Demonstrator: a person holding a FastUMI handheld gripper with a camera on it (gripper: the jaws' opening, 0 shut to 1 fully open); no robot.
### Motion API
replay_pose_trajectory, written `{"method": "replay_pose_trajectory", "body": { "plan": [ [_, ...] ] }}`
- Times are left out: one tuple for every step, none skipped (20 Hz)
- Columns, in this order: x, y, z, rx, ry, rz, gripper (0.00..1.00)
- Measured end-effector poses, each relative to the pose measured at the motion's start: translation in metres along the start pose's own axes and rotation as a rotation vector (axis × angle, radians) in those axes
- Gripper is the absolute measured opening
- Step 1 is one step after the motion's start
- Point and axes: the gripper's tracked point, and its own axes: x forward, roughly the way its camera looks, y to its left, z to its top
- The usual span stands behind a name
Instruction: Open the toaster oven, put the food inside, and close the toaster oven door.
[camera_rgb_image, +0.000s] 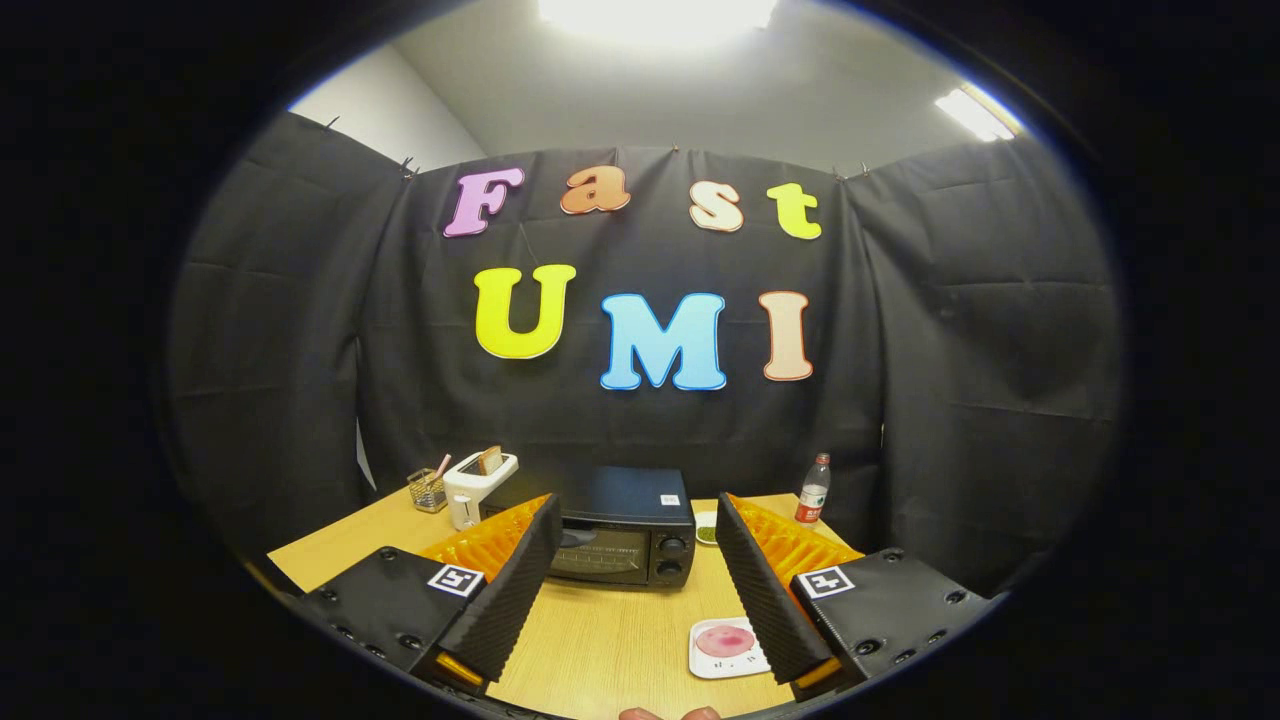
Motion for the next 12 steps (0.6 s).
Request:
{"method": "replay_pose_trajectory", "body": {
  "plan": [
    [0.001, -0.001, -0.001, -0.004, 0.005, -0.004, 0.98],
    [0.002, 0.000, 0.000, -0.007, 0.006, -0.005, 0.98],
    [0.002, 0.001, 0.003, -0.012, 0.007, -0.006, 0.98],
    [0.004, 0.001, 0.005, -0.018, 0.006, -0.005, 0.98],
    [0.006, 0.002, 0.005, -0.025, 0.010, -0.003, 0.98],
    [0.009, 0.003, 0.006, -0.033, 0.019, -0.002, 0.98],
    [0.011, 0.005, 0.005, -0.038, 0.026, 0.002, 0.98],
    [0.015, 0.006, 0.006, -0.043, 0.034, -0.005, 0.98],
    [0.021, 0.005, 0.005, -0.044, 0.043, -0.012, 0.98],
    [0.027, 0.009, 0.004, -0.038, 0.056, -0.013, 0.98],
    [0.033, 0.012, 0.001, -0.030, 0.068, -0.013, 0.98],
    [0.039, 0.016, -0.001, -0.026, 0.079, -0.015, 0.98]
  ]
}}
